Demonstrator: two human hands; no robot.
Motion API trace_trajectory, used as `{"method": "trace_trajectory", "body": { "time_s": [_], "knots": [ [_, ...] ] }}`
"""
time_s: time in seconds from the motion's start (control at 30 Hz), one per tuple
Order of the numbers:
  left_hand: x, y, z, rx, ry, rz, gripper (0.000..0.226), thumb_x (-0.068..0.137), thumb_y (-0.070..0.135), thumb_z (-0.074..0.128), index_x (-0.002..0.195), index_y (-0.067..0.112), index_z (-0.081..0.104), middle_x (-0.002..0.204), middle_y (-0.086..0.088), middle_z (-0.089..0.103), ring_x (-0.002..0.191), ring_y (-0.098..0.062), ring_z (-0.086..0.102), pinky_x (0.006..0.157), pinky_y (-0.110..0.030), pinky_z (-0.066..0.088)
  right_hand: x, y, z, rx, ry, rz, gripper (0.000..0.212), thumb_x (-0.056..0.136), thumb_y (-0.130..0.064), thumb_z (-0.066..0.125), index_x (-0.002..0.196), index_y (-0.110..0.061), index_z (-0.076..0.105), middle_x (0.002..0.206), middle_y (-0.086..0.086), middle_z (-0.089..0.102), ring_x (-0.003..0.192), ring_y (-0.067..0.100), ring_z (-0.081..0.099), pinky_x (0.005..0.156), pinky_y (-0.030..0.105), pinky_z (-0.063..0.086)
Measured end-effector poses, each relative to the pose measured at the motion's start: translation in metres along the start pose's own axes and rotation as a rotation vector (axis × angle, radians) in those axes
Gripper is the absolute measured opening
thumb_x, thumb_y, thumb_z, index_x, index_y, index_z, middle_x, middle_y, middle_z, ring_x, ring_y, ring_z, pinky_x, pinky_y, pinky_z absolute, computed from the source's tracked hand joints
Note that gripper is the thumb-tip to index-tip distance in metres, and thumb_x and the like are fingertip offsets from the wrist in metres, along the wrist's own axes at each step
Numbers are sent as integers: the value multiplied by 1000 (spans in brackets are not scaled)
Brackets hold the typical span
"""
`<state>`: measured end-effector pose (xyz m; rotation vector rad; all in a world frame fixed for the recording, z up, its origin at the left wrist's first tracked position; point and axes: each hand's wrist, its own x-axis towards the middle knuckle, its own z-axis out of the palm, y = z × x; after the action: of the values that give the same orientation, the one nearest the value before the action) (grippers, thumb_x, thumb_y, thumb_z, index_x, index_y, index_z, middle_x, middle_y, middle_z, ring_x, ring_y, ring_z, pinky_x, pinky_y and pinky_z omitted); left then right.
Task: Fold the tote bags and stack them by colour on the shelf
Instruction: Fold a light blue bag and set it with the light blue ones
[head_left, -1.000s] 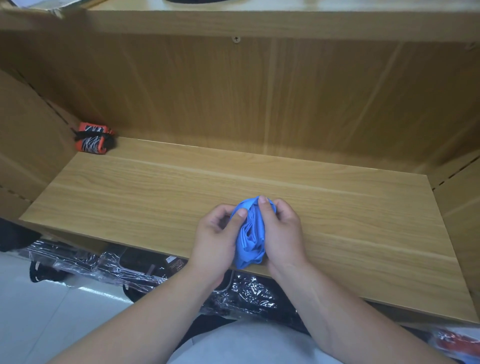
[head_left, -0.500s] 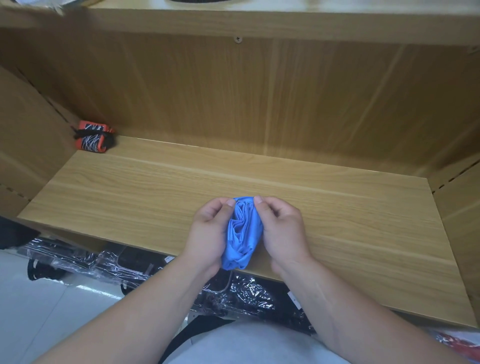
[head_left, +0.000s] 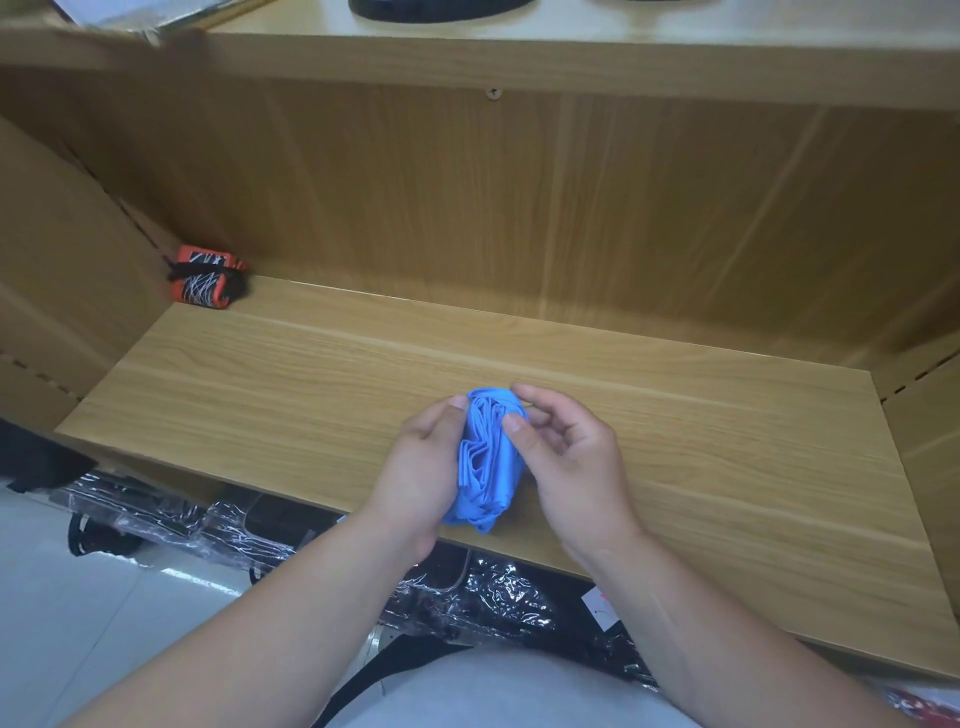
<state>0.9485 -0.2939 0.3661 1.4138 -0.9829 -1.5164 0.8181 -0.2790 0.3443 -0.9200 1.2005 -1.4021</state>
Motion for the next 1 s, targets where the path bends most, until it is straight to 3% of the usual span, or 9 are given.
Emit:
{"method": "trace_trajectory", "body": {
  "time_s": [0.17, 0.33, 0.47, 0.57, 0.63, 0.7, 0.9, 1.0],
  "knots": [
    [-5, -7, -8, 7, 34, 106, 34, 108, 19, 43, 97, 6, 72, 91, -20, 71, 79, -24, 61, 73, -36, 48, -4, -6, -6, -140, -98, -93, 26, 90, -3, 72, 100, -26, 73, 91, -2, 76, 86, 8, 70, 80, 19, 53],
    [-5, -5, -4, -47, 68, 128, 32, 106, 14, 46, 89, 7, 72, 80, -11, 69, 72, -20, 60, 65, -31, 49, -5, -6, -5, -498, -43, -347, 13, 94, -25, 62, 101, -29, 72, 95, -13, 73, 90, 6, 69, 81, 21, 53],
    [-6, -4, -3, -25, 57, 200, 32, 105, 12, 47, 86, 7, 72, 77, -8, 67, 69, -16, 58, 63, -29, 48, -3, -9, -2, -336, -28, -228, 19, 98, -18, 60, 90, -33, 69, 89, -11, 75, 85, 5, 69, 78, 22, 53],
    [-5, -4, -6, 31, 56, 287, 32, 104, 15, 52, 80, 14, 73, 78, -3, 67, 71, -14, 57, 67, -31, 46, -2, -15, 3, -68, -33, 16, 21, 99, -5, 58, 88, -14, 73, 88, 2, 76, 83, 13, 67, 82, 28, 52],
    [-5, -4, -7, 81, 60, 370, 29, 97, 21, 53, 78, 16, 73, 82, 1, 68, 78, -15, 60, 73, -33, 47, -1, -17, 2, 139, -64, 210, 22, 99, -6, 57, 87, -12, 74, 91, 10, 75, 87, 20, 65, 86, 38, 50],
    [-6, -6, -5, 111, 86, 434, 25, 94, 20, 53, 80, 17, 74, 86, 3, 70, 86, -16, 64, 80, -33, 49, 1, -20, 0, 268, -92, 330, 21, 98, -7, 58, 87, -12, 75, 94, 11, 75, 90, 23, 64, 85, 40, 50],
    [0, -13, -3, 162, 280, 458, 18, 94, 15, 60, 83, 22, 72, 97, 0, 69, 94, -8, 65, 86, -23, 48, 6, -9, 4, 16, 126, 248, 13, 96, -12, 65, 86, -19, 70, 90, 9, 74, 85, 23, 64, 78, 41, 53],
    [3, -10, -5, 215, 384, 466, 23, 100, 9, 58, 100, 27, 72, 108, 3, 64, 101, -5, 62, 93, -23, 47, -4, -13, 7, 46, -8, 205, 18, 100, -23, 60, 103, -12, 74, 103, 7, 77, 95, 19, 71, 85, 37, 55]
  ]
}}
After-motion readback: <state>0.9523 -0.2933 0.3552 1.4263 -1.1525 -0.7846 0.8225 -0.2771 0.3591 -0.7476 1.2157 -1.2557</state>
